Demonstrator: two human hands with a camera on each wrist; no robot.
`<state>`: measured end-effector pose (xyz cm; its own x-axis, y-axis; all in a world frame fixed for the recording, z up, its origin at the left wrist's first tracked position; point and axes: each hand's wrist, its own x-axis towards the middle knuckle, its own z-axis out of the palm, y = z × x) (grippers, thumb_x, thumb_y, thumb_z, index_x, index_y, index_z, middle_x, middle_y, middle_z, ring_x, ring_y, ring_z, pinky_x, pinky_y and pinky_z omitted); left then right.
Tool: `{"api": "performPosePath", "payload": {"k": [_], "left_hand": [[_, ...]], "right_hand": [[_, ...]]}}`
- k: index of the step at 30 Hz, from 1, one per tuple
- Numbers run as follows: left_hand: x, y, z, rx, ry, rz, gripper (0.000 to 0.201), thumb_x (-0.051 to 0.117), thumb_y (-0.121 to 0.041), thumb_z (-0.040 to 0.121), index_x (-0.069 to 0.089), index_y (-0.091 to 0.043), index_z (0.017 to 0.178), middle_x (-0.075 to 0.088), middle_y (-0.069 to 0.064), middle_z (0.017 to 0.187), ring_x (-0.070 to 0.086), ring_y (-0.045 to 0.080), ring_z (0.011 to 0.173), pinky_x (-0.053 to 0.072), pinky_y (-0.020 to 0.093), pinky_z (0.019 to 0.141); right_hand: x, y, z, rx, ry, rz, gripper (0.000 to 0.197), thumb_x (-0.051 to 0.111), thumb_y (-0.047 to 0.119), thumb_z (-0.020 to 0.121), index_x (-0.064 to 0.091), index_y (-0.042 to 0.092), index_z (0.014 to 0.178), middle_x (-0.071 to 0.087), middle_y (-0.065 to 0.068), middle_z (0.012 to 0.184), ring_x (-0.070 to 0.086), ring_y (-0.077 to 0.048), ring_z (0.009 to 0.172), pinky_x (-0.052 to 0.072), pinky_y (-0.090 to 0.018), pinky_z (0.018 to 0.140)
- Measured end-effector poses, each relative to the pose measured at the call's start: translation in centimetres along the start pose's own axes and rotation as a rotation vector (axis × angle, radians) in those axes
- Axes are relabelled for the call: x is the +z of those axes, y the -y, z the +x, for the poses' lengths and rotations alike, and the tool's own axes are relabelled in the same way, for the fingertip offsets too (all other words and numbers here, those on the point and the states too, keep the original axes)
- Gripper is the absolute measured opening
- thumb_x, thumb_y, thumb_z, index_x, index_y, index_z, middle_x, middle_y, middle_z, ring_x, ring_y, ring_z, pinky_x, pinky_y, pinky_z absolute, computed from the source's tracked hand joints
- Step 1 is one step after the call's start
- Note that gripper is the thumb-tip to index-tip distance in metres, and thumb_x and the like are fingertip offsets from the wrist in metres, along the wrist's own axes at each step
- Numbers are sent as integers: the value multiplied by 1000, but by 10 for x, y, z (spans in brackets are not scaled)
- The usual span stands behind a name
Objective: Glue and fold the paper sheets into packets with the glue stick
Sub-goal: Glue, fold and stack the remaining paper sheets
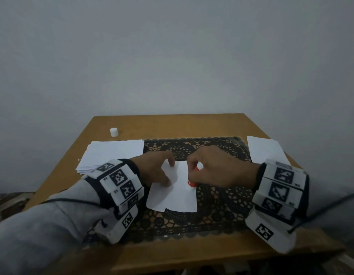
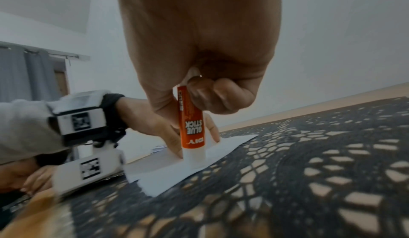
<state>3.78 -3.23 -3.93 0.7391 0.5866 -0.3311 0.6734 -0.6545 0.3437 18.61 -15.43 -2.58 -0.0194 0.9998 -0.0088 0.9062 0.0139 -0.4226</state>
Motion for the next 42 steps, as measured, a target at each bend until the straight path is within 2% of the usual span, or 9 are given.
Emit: {"api": "performPosePath", "payload": {"k": [5, 10, 15, 19, 22, 25, 27, 33, 42], "left_hand": [[-6, -1, 8, 74, -112, -5, 41, 77, -25, 77, 58, -25, 113, 51, -5, 122, 48, 16, 111, 40, 28, 86], [-27, -5, 14, 279, -324, -260, 24, 72, -6, 76, 66, -25, 90, 66, -5, 100, 60, 13, 96, 50, 33, 84], [-51, -10, 2, 312, 71, -183, 40, 59, 7, 79, 72, -28, 93, 70, 2, 106, 65, 24, 98, 55, 47, 86], [-51, -11, -11, 262, 271, -117, 51, 48, 12, 77, 73, -25, 103, 67, -20, 105, 62, 7, 97, 54, 28, 83], [-43, -6, -16, 247, 211, -169, 45, 51, 5, 75, 76, -22, 101, 68, -20, 104, 61, 11, 102, 52, 29, 89], [-31, -2, -12, 247, 42, -135, 27, 61, -5, 84, 76, -21, 100, 67, -17, 102, 58, -1, 94, 45, 13, 85], [-22, 2, -8, 240, -50, -95, 21, 66, -12, 84, 75, -25, 98, 63, -18, 107, 55, -1, 99, 40, 18, 91], [0, 5, -5, 187, -77, 16, 30, 75, -24, 77, 65, -29, 106, 52, -12, 124, 45, 10, 116, 34, 24, 96], [6, 3, -3, 150, -71, 55, 39, 77, -28, 76, 58, -30, 110, 48, -8, 130, 44, 14, 115, 38, 28, 94]], "right_hand": [[6, 10, -13, -10, 59, 17, 13, 69, 32, 78, 72, 19, 77, 72, 5, 78, 66, -15, 74, 56, -43, 72], [8, 10, -17, -21, 74, 41, 14, 68, 33, 80, 73, 20, 81, 72, 9, 80, 66, -12, 77, 56, -39, 74], [1, 4, -22, -29, 117, 76, 14, 66, 29, 85, 74, 17, 85, 71, 9, 85, 63, -10, 82, 54, -35, 81], [-17, -15, -21, 35, 42, 98, 11, 68, 25, 85, 74, 17, 81, 69, 15, 79, 62, 0, 81, 50, -17, 74], [-34, -29, -15, 86, -108, 113, 12, 68, 30, 84, 73, 22, 77, 68, 13, 83, 60, -6, 81, 46, -23, 73], [-43, -41, -8, 158, -302, 77, 15, 67, 34, 82, 69, 24, 72, 65, 10, 86, 57, -9, 84, 46, -32, 75], [-44, -47, -5, 183, -360, 45, 16, 66, 34, 82, 67, 23, 72, 63, 7, 87, 56, -12, 84, 46, -34, 76], [-31, -36, -4, 148, -245, 19, 15, 64, 33, 83, 69, 21, 75, 64, 13, 86, 61, -14, 83, 50, -37, 77], [-15, -30, -2, 135, -167, -25, 15, 67, 29, 82, 74, 17, 77, 70, 8, 82, 63, -10, 78, 55, -36, 76]]}}
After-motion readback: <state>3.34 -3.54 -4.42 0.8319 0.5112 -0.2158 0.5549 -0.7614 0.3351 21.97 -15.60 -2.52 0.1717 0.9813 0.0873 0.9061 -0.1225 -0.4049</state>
